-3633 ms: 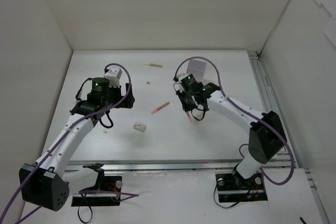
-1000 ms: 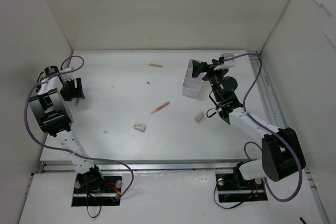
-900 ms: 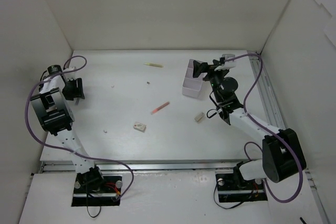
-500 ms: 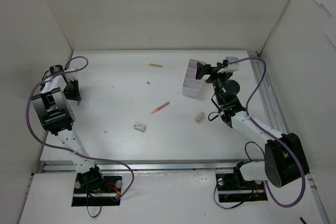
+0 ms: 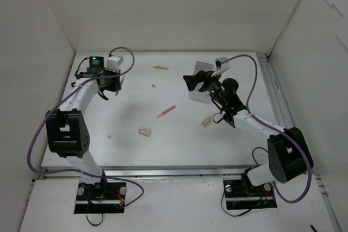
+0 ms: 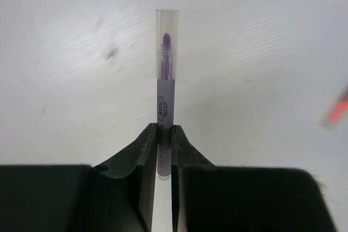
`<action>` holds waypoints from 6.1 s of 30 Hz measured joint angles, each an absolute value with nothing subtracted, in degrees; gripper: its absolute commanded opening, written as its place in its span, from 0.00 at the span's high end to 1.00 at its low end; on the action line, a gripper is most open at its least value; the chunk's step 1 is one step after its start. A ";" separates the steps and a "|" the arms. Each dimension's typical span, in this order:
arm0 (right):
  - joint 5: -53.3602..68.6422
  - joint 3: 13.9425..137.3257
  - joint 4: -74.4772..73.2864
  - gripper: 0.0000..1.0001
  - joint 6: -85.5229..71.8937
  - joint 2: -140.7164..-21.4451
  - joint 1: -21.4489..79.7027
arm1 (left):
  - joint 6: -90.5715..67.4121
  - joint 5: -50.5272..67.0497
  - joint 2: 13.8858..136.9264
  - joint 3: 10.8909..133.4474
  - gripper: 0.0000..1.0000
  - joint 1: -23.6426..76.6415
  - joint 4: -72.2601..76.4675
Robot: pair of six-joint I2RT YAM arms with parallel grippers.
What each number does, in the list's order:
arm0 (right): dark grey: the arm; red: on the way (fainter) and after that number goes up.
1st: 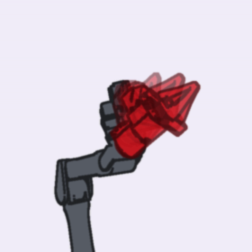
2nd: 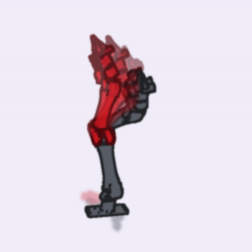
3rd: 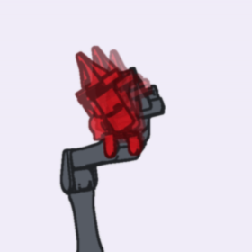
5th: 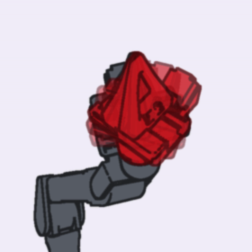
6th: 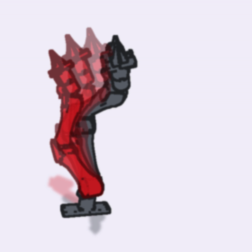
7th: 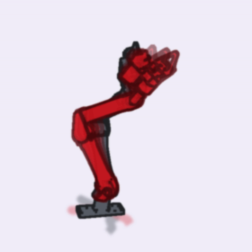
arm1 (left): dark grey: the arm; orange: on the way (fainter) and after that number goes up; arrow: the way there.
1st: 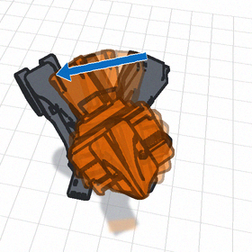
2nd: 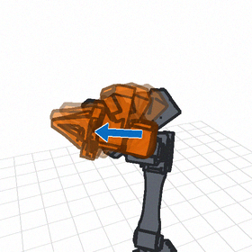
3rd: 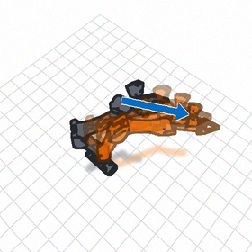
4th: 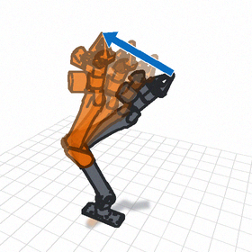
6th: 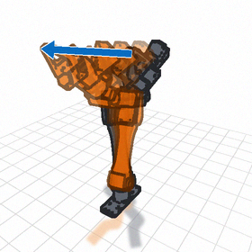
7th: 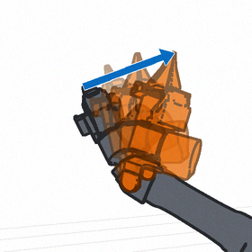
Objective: Sort the stationery into containers
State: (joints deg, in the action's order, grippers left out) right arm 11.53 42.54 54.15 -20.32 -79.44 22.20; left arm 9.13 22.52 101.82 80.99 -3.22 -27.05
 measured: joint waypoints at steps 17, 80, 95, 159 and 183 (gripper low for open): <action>21.30 48.23 51.92 0.05 -30.15 -88.12 29.85 | -6.28 32.47 90.50 75.09 1.00 21.45 -11.77; -12.49 70.02 53.78 0.45 -1.93 -115.18 19.42 | -21.37 11.99 65.98 53.84 0.00 10.85 -19.62; -5.56 59.07 54.00 0.02 -7.81 -94.08 19.44 | -21.85 15.14 79.42 66.43 0.00 9.08 -21.80; -9.67 43.35 30.13 0.02 -12.69 -69.43 20.71 | -54.24 10.15 160.73 143.00 0.00 16.43 7.44; -9.85 39.05 27.92 0.02 -14.59 -59.46 20.71 | -50.68 5.56 138.15 114.28 0.00 18.20 -10.96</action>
State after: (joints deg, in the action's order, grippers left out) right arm -9.85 39.05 27.92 -14.59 -59.46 20.71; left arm -50.68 5.56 138.15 114.28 18.20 -10.96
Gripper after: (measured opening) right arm 0.979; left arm 0.997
